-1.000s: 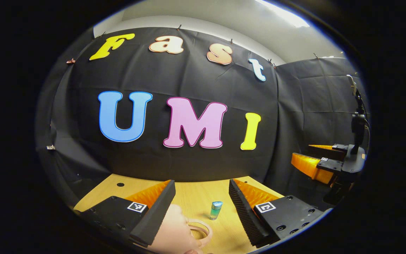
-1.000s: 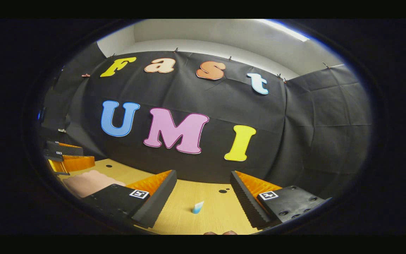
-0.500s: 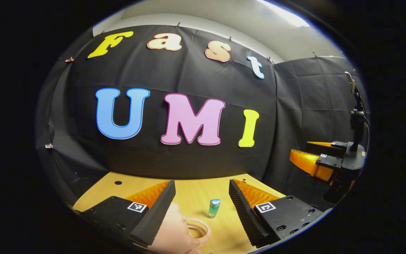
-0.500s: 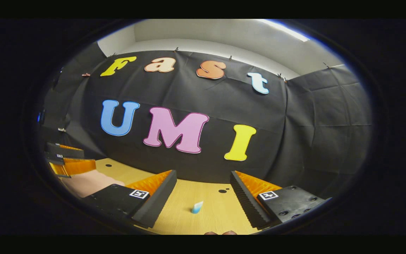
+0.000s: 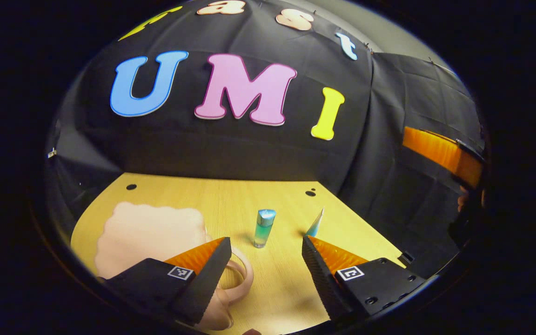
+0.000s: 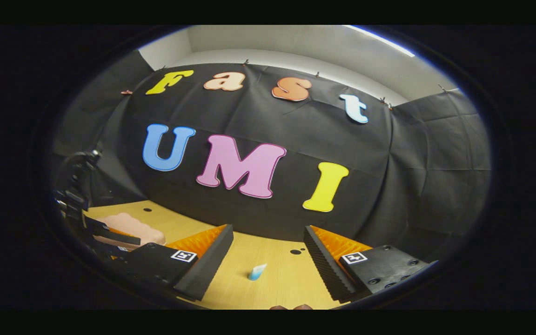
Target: First open the suitcase, pack the skin care products into it, and then close the suitcase.
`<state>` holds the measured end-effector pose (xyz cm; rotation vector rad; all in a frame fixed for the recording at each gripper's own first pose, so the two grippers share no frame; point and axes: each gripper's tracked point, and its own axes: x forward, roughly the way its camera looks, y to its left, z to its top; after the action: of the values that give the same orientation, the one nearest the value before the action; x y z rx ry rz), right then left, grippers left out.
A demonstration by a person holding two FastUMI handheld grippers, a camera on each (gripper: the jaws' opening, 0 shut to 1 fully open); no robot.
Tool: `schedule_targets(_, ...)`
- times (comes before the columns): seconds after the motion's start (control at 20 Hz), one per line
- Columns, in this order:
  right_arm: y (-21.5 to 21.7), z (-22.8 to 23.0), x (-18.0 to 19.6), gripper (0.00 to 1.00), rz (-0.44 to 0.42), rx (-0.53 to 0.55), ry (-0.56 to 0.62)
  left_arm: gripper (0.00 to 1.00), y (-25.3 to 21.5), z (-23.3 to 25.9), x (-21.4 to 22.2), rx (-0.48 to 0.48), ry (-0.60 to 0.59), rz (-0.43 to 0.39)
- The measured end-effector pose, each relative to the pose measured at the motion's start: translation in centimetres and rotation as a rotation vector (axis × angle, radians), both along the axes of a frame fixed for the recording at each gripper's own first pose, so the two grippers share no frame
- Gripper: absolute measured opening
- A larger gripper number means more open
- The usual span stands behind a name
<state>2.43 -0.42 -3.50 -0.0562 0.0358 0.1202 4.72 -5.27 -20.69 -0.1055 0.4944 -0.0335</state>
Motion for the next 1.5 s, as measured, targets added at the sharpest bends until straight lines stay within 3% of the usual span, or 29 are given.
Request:
schedule_targets(0.2,-1.9,-1.8,2.6,0.96,0.039,0.040,0.021,0.96,1.1,-5.8,1.2,0.005,0.199,0.102)
schedule_targets(0.35,-3.8,-3.1,4.7,0.97,0.052,0.065,0.043,0.88,1.9,-6.7,3.9,0.131,0.203,0.118)
schedule_targets(0.45,-5.1,-4.5,5.9,0.96,0.060,0.077,0.072,0.88,2.5,-7.6,4.5,0.180,0.252,0.137)
schedule_targets(0.8,-8.0,-8.1,9.3,0.96,0.084,0.115,0.143,0.82,1.0,-12.1,5.1,0.105,0.420,0.187)
schedule_targets(0.9,-8.4,-8.7,9.8,0.96,0.091,0.125,0.153,0.57,2.8,-11.8,4.7,0.175,0.445,0.216)
schedule_targets(1.0,-8.5,-9.5,10.0,0.96,0.101,0.139,0.168,0.21,2.3,-11.0,4.9,0.139,0.448,0.199)
schedule_targets(1.2,-8.2,-10.8,10.4,0.96,0.133,0.151,0.189,0.16,3.1,-8.1,4.9,0.124,0.463,0.230)
schedule_targets(1.5,-5.6,-10.3,11.6,0.97,0.185,0.185,0.176,0.14,6.0,2.3,4.4,0.141,0.367,0.227)
